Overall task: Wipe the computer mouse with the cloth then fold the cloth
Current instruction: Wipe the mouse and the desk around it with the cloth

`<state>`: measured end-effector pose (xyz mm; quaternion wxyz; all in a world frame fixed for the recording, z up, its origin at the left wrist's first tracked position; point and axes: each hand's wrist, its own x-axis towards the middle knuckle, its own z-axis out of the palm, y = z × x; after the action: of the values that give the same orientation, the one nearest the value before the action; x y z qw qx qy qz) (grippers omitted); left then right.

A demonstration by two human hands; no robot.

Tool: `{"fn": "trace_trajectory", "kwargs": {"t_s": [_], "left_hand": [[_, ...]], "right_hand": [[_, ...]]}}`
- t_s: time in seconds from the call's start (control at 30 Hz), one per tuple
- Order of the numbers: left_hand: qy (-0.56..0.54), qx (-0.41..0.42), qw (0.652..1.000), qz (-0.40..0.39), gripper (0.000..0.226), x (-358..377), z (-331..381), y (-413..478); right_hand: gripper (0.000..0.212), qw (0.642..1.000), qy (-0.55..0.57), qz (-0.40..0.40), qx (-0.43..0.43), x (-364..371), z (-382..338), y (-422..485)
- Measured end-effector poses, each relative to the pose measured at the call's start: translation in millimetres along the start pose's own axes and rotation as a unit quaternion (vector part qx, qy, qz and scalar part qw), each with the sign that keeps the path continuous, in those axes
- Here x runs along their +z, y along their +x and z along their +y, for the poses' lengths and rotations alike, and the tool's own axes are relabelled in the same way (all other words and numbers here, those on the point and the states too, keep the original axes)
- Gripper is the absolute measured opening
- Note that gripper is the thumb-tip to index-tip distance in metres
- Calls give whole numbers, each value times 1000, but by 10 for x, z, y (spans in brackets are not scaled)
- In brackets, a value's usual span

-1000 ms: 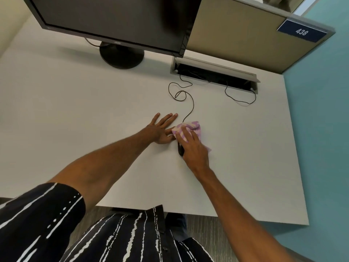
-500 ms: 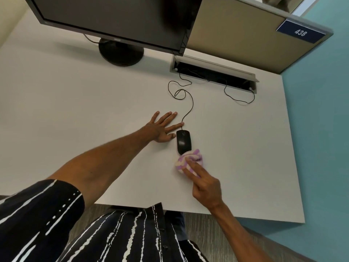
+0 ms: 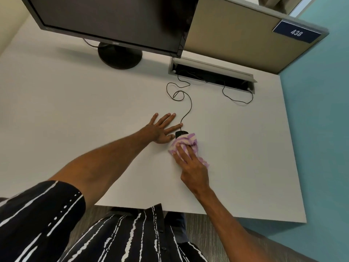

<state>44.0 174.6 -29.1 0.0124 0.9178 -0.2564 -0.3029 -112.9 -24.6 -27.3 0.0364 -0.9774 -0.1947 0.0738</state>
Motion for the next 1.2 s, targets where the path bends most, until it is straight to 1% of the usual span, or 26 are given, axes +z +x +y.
{"fn": "trace_trajectory", "kwargs": {"t_s": [0.17,0.27,0.3,0.4,0.53,0.57,0.63,0.7,0.73,0.83,0.87,0.9,1.07,1.13,1.2], "left_hand": [[4,3,1000,-3,65,16,-17,21],[7,2,1000,-2,65,15,-12,23],[8,2,1000,-4,65,15,-1,22],[5,-4,1000,-2,65,18,9,22],[3,-3,1000,0,65,24,3,20],[2,-2,1000,-2,65,22,-1,22],[2,-1,1000,-8,66,15,-5,21],[6,-1,1000,-13,66,13,1,24],[7,-1,1000,-14,66,14,6,25],[2,-6,1000,-14,66,8,20,16],[1,-6,1000,-14,66,4,22,17],[2,-6,1000,-15,66,1,22,19],[-3,-6,1000,-10,66,28,8,27],[-7,-5,1000,-9,65,34,2,39],[-8,-7,1000,-10,65,33,0,42]], "right_hand": [[76,998,-20,-41,-36,-19,37,-252],[72,996,1,-82,-44,-26,44,-370],[71,996,17,-82,-39,-40,54,-401],[63,997,79,-23,-2,-167,111,-449],[60,985,111,129,12,-313,243,-474],[61,981,114,153,22,-341,265,-437],[65,977,111,168,67,-394,273,-281],[65,976,107,151,117,-447,238,-86],[64,979,102,126,124,-455,216,2],[68,992,58,-8,108,-346,149,137],[69,992,56,-40,106,-303,142,119],[68,991,60,-43,107,-286,151,90],[59,992,94,57,69,-359,408,-58],[63,985,108,92,99,-432,525,6],[68,980,95,112,136,-511,594,185]]}}
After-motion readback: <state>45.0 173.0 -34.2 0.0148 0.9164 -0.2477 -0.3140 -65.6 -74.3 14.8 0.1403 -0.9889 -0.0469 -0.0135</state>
